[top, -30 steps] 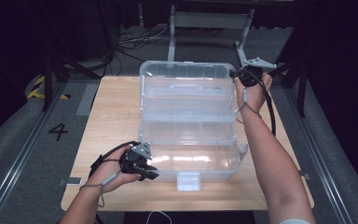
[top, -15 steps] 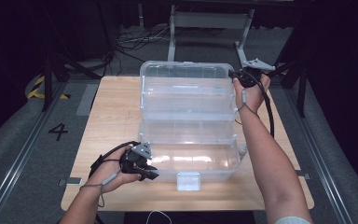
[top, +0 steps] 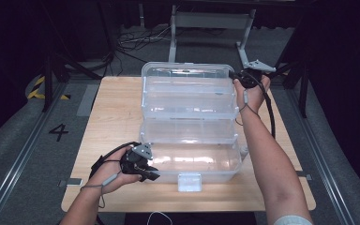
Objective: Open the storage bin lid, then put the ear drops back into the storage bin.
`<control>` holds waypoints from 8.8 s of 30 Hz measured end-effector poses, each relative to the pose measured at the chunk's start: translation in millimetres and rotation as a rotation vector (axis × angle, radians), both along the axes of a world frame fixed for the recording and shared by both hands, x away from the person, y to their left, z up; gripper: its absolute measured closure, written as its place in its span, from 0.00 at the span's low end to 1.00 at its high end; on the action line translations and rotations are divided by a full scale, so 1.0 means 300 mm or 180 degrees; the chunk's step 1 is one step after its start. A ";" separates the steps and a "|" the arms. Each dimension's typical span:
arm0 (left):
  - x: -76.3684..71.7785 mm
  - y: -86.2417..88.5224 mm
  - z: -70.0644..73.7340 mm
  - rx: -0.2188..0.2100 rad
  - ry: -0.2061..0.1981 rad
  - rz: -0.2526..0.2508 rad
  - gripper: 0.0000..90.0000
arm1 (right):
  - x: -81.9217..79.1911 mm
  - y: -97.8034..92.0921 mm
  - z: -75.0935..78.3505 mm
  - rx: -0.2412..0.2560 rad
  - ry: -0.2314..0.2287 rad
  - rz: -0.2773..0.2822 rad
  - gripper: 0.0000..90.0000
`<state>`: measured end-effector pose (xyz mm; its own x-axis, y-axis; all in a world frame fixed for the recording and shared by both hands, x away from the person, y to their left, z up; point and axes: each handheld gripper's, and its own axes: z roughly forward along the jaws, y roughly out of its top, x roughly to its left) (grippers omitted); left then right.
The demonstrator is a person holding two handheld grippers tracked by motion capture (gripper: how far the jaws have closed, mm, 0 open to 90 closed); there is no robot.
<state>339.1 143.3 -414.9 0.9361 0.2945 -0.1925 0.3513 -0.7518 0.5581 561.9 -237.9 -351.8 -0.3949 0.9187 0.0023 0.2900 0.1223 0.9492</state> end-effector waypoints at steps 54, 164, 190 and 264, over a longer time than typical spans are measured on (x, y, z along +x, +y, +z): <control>0.004 0.005 -0.007 -0.0047 0.0024 -0.0006 0.86 | 0.099 -0.021 -0.118 0.0067 0.0214 0.0155 0.92; 0.052 0.326 0.102 -0.0719 -0.0274 0.1543 0.51 | -0.421 -0.165 0.101 -0.1190 0.1158 0.1520 0.61; 0.053 0.340 0.097 -0.0702 -0.0232 0.1567 0.51 | -0.384 -0.084 0.024 -0.2117 0.1901 0.1986 0.62; 0.064 0.343 0.079 -0.0705 -0.0182 0.1598 0.51 | -0.460 -0.076 0.063 -0.2741 0.2190 0.2315 0.79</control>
<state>358.4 246.3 -391.1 0.7018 0.6658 -0.2536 0.6009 -0.3620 0.7126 423.7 -260.7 -332.8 -0.9487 0.3073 -0.0750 0.2907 0.9405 0.1761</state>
